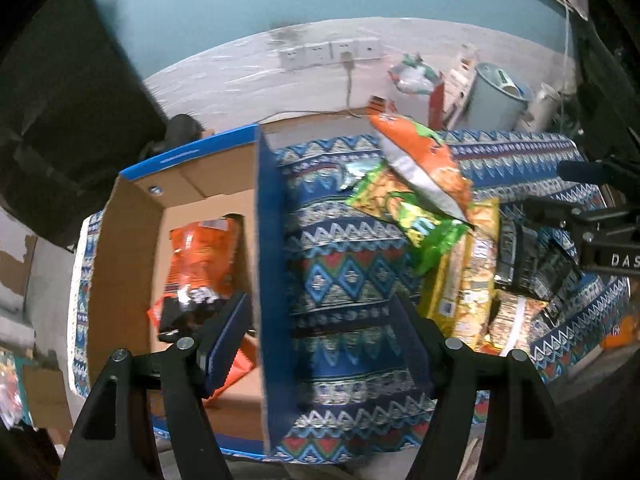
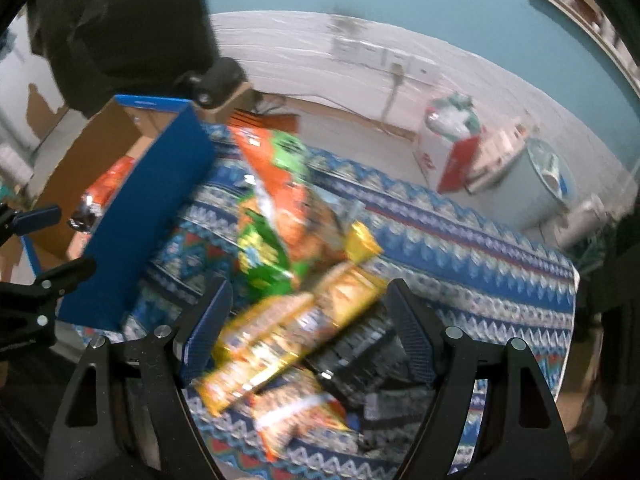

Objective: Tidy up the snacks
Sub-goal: 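Move both tools back over the snack pile, then grasp the black-and-white snack pack with the right tool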

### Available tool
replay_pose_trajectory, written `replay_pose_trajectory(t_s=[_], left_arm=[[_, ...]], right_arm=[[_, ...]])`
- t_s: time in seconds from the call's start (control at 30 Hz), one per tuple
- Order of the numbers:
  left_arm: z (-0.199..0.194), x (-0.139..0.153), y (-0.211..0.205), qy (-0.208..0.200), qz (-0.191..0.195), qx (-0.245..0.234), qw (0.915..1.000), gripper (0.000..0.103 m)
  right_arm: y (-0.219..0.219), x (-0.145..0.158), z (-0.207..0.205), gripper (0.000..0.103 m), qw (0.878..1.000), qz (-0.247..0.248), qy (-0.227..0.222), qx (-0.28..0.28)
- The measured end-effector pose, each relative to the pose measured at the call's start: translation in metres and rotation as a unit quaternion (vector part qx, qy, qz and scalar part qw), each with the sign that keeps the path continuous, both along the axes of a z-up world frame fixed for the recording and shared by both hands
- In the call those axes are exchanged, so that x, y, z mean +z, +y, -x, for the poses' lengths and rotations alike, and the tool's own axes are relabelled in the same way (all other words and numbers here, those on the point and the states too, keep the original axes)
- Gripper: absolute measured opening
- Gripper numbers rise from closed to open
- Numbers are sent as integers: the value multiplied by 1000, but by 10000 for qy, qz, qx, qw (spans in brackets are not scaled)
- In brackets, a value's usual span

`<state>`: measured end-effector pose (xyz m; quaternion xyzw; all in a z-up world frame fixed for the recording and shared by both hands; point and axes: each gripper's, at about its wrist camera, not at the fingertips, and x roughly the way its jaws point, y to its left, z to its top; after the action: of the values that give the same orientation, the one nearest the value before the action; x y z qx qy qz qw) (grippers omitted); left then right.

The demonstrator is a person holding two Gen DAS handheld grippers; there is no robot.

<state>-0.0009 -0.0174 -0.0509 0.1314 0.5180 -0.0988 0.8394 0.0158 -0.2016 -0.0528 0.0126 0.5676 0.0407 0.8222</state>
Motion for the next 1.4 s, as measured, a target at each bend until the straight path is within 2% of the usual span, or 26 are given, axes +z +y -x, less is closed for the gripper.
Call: replay_pose_trajectory(t_s=[0.33,0.57,0.87,1.0,1.23,1.4], left_arm=[[8,-19,-50,369,-11,-384,9986,73],[11,-33,-76,428,-179,-593,9972,73],[6,-65,-91,750,-351,-629,9946,73],[1,-77,-90,850,-429,-534,9940,73],[-10,-97,-81,1143,-352,-305,9923,73],[-13,-107,-83,1162,-433,-312,9918,73]], right_arm=[[-66,-32,34,79,9962,88,427,-748],[-97,-57,57,79,9900,135,806,-1145],[-96,-96,66,80,9846,76,1511,-873],[-93,-107,67,80,9830,115,1684,-717],[-92,-134,72,81,9780,135,2030,-466],[-84,-148,75,84,9763,219,2131,-291]])
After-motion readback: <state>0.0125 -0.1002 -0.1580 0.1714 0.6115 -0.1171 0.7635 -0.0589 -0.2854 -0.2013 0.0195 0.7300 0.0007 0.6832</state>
